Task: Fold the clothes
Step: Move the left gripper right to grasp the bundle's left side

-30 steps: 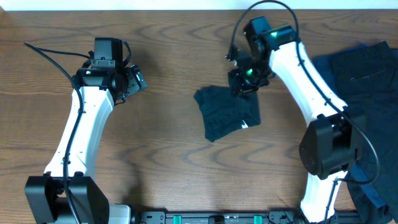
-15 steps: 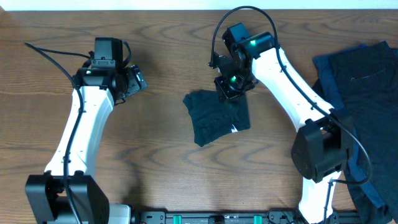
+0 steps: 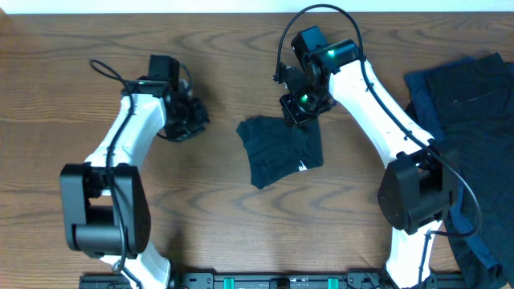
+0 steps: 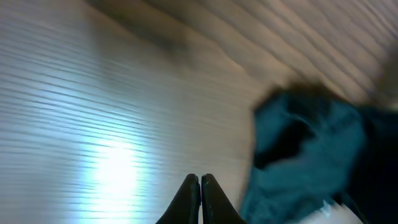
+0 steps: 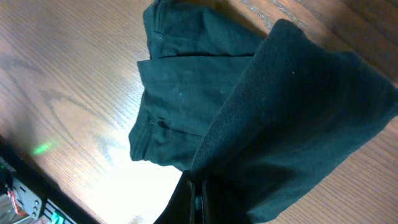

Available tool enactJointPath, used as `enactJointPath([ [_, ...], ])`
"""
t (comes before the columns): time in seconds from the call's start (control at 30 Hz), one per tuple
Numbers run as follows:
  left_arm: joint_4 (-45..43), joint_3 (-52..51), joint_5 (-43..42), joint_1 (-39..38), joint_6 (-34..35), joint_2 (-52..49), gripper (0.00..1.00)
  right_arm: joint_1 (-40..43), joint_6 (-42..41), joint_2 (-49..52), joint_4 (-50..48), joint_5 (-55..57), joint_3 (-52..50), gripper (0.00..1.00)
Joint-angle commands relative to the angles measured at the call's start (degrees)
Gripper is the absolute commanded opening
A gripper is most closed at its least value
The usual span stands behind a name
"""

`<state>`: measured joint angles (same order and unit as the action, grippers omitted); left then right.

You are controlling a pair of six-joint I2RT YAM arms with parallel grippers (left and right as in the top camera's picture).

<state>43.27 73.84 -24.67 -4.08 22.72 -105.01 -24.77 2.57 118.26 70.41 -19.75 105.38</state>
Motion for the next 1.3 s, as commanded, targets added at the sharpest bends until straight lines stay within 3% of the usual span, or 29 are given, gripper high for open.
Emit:
enactJointPath([
  [0.0,0.1,-0.5,-9.9,-1.6,0.1,-1.2,0.06,0.3,0.0,0.5,-0.4,0.2,0.5,0.01],
  [0.1,-0.1,-0.5,-13.3,-4.0,0.1,-2.2,0.06,0.3,-0.4,0.5,-0.5,0.1,0.5,0.01],
  [0.43,-1.3,-0.5,-13.7,-10.4,0.5,-3.1,0.06,0.3,-0.4,0.5,-0.1,0.0,0.5,0.01],
  [0.97,-4.4,-0.9,-16.5,-11.1,2.7,-14.1,0.06,0.3,-0.3,0.5,0.3,0.0,0.5,0.01],
  [1.27,-6.8,-0.9,-16.3,-11.1,2.7,-14.9,0.06,0.0,-0.3,0.5,1.5,-1.3,0.6,0.01],
])
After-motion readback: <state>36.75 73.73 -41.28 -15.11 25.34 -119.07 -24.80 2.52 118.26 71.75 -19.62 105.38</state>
